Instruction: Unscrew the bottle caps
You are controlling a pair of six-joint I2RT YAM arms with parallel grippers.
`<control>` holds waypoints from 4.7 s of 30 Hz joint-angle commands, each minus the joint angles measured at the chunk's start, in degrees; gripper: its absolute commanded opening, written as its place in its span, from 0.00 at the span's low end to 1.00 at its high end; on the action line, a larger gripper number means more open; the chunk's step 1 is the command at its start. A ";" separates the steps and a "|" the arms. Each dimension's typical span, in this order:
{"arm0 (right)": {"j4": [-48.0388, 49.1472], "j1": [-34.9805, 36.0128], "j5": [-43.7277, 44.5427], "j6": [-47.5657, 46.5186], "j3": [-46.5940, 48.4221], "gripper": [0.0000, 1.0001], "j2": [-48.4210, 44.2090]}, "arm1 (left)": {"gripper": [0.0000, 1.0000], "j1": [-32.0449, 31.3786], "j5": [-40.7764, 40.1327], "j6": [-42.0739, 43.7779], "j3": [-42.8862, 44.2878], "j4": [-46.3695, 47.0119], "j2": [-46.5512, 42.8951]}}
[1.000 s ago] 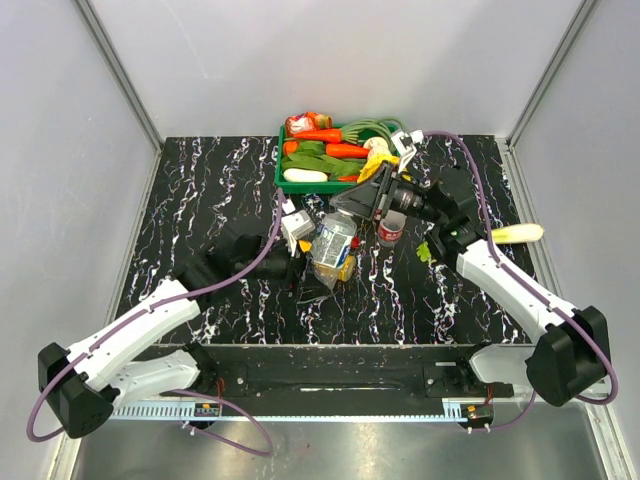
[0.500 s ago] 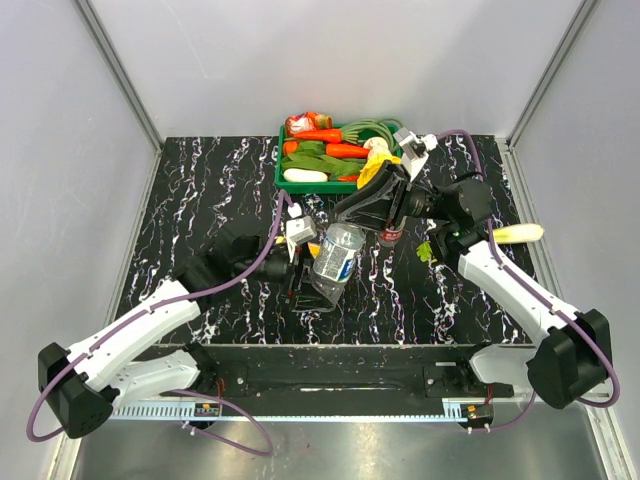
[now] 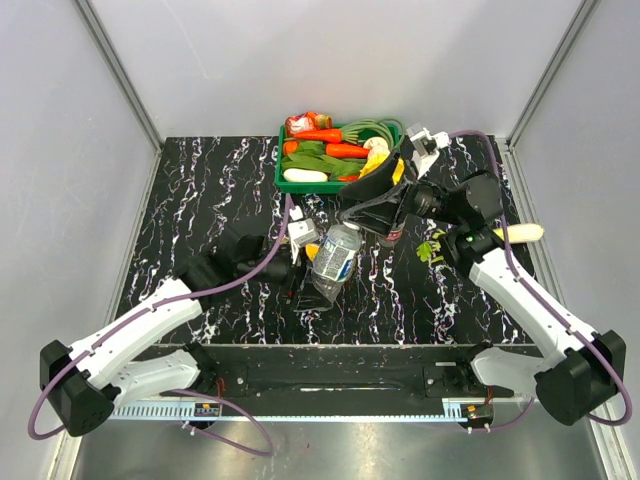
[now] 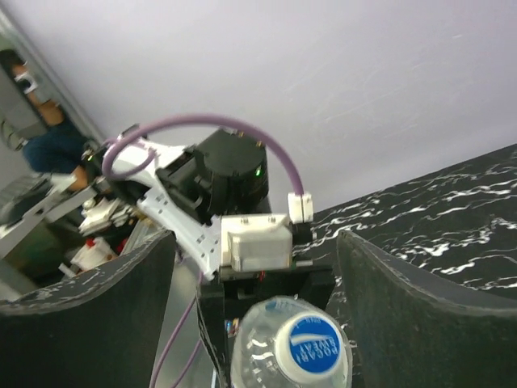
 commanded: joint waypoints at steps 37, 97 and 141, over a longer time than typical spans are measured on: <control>-23.25 0.12 17.48 -1.01 8.38 0.95 4.72 | 0.54 -18.36 -81.27 5.70 16.22 -20.84 5.69; -22.72 0.29 18.09 -4.35 3.20 0.00 3.67 | 0.59 -15.74 -63.20 -0.10 16.15 -18.66 8.25; 25.54 0.03 -9.77 9.02 -1.02 0.22 2.43 | 0.58 -3.34 -0.51 1.83 7.18 0.60 0.51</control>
